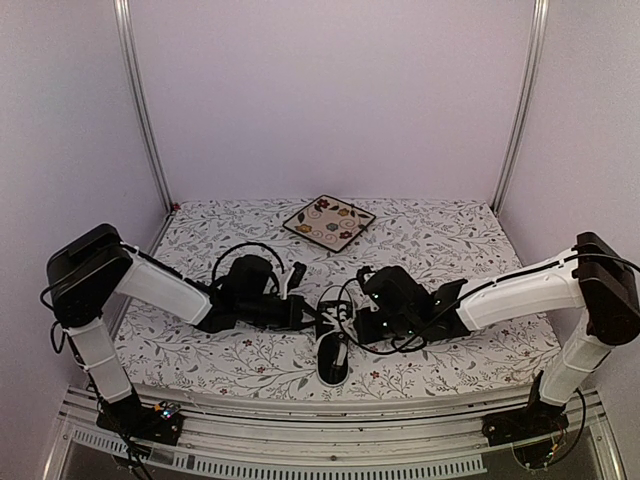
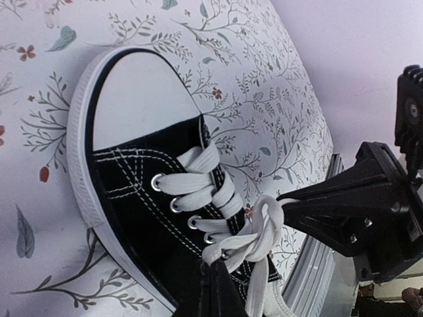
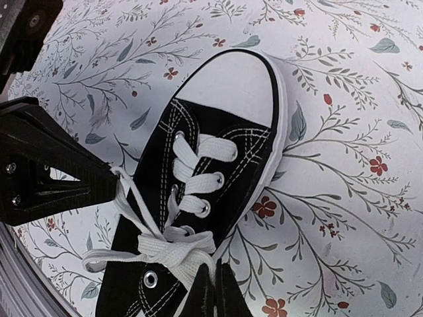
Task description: Tie the shoes
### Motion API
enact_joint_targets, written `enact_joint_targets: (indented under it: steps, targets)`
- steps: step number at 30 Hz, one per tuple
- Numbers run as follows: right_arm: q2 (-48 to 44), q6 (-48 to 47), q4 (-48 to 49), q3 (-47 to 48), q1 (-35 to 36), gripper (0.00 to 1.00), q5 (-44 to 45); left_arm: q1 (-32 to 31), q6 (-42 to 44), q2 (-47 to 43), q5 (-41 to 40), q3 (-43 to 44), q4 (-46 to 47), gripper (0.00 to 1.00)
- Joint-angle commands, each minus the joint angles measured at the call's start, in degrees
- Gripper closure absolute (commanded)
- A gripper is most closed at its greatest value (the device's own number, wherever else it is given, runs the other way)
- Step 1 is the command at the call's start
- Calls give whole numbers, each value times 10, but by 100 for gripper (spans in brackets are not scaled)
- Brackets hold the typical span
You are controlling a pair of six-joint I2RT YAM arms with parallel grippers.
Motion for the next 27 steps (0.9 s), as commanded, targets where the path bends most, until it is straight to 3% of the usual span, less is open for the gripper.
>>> enact_joint_targets:
  steps: [1,27]
  targets:
    - [-18,20,40,-20,-22,98,-36,4,14,-24,-37,-12,-28,100]
    - [-36,49,73,-87,-83,98,-81,31,-32,-109,-156,-131,-34,100]
